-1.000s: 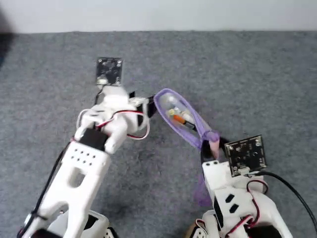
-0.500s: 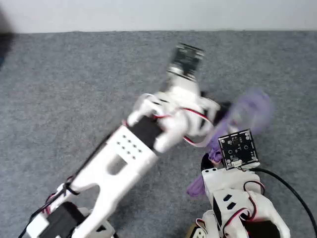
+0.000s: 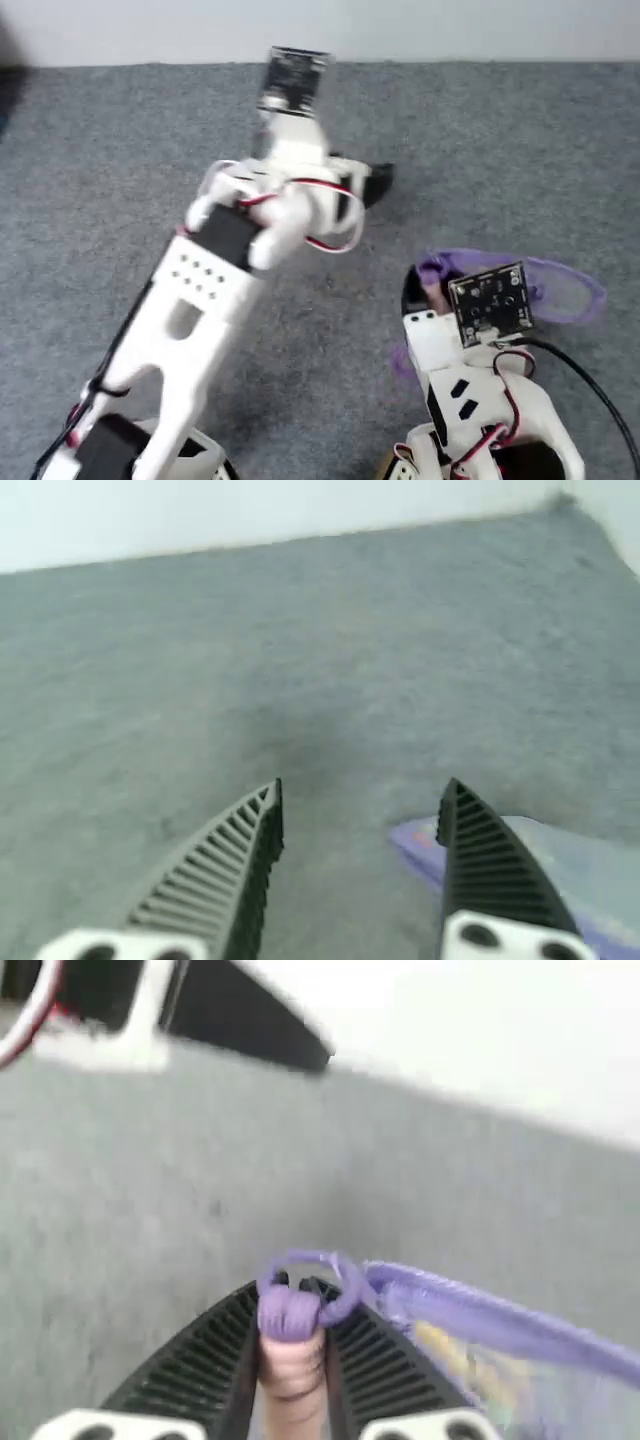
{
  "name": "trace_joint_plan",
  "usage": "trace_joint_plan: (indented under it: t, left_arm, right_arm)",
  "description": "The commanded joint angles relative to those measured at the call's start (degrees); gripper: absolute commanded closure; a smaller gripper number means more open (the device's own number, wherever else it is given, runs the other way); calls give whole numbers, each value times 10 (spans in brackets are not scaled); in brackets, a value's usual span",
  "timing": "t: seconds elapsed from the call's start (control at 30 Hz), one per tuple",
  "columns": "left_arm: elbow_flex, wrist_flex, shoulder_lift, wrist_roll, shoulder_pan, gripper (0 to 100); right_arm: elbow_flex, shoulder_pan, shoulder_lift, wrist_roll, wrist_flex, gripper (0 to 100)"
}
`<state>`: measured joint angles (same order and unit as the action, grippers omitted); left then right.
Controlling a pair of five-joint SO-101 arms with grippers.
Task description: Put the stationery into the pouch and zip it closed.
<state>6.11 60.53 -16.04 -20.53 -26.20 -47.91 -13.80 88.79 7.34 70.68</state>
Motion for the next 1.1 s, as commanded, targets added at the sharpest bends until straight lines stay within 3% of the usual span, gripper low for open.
trace_joint_plan:
  t: [0.0, 0.1, 0.23, 0.4, 0.6, 1.07]
  left_arm:
    - [-31, 66, -55, -3, 20, 754]
    - [-30, 127, -71, -3, 17, 754]
    - [-30, 190, -76, 5, 4, 751]
    - [-30, 233, -76, 45, -1, 750]
    - [-30, 280, -77, 109, -10, 750]
    - [-31, 222, -77, 139, -105, 750]
  right_arm:
    - [11, -51, -4, -4, -95, 991]
    - [13, -70, 0, 1, -134, 991]
    - [49, -65, -3, 9, -79, 991]
    - [78, 2, 1, 50, 33, 991]
    - [82, 85, 1, 91, 83, 991]
    - [82, 124, 1, 97, 124, 991]
